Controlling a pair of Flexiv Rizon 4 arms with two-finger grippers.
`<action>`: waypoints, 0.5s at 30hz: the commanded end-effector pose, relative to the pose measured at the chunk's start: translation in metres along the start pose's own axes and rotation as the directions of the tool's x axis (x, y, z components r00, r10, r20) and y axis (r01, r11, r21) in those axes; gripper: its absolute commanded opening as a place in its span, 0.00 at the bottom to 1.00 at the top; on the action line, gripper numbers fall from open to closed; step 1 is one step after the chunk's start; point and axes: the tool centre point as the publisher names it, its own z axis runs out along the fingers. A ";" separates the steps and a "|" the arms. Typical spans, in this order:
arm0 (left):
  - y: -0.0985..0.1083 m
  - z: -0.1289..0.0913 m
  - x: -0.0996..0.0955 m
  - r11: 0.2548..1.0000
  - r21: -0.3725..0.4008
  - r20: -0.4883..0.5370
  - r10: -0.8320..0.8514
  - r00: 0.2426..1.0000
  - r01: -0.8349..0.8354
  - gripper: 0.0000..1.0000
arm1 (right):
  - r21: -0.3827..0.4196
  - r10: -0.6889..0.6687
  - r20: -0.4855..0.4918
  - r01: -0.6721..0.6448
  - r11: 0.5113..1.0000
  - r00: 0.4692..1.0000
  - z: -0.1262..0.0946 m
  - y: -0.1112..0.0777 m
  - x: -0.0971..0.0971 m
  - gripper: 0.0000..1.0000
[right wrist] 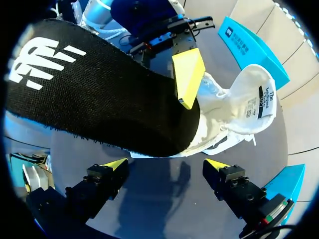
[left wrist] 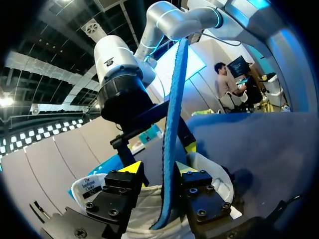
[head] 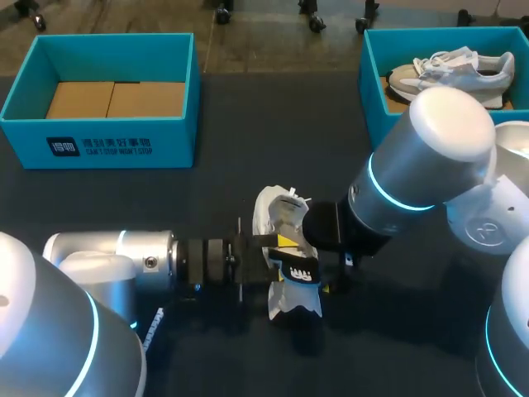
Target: Take the shoe out of the shoebox, open the shoe tongue, remove and reinsert the insole, then place the shoe into the shoebox
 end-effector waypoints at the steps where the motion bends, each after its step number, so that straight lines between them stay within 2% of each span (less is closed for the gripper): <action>1: -0.008 0.001 -0.002 1.000 -0.022 0.005 0.005 1.000 -0.005 0.35 | 0.001 0.000 0.001 0.000 1.000 1.000 0.001 0.000 0.001 1.00; 6: -0.009 0.010 -0.003 0.999 -0.039 -0.024 0.010 1.000 -0.011 0.35 | 0.001 0.000 0.001 0.000 1.000 1.000 0.001 0.000 0.001 1.00; 9: -0.007 0.015 -0.002 0.999 -0.040 -0.045 0.005 0.999 -0.007 0.30 | 0.001 0.000 0.001 0.000 1.000 1.000 0.001 0.000 0.001 1.00; 10: -0.006 0.016 -0.001 0.999 -0.043 -0.048 0.006 0.999 -0.008 0.24 | 0.001 0.000 0.001 0.000 1.000 1.000 0.001 0.000 0.001 1.00; 11: -0.005 0.016 0.000 0.999 -0.043 -0.050 0.004 0.999 -0.006 0.06 | 0.001 0.000 0.001 0.000 1.000 1.000 0.001 0.000 0.001 1.00; 12: -0.005 0.016 0.001 0.999 -0.037 -0.050 0.004 0.999 -0.006 0.00 | 0.001 0.000 0.001 0.000 1.000 1.000 0.001 0.000 0.001 1.00; 15: -0.001 0.013 0.004 1.000 -0.022 -0.042 0.010 0.999 -0.011 0.00 | 0.001 0.000 0.001 0.000 1.000 1.000 0.001 0.000 0.001 1.00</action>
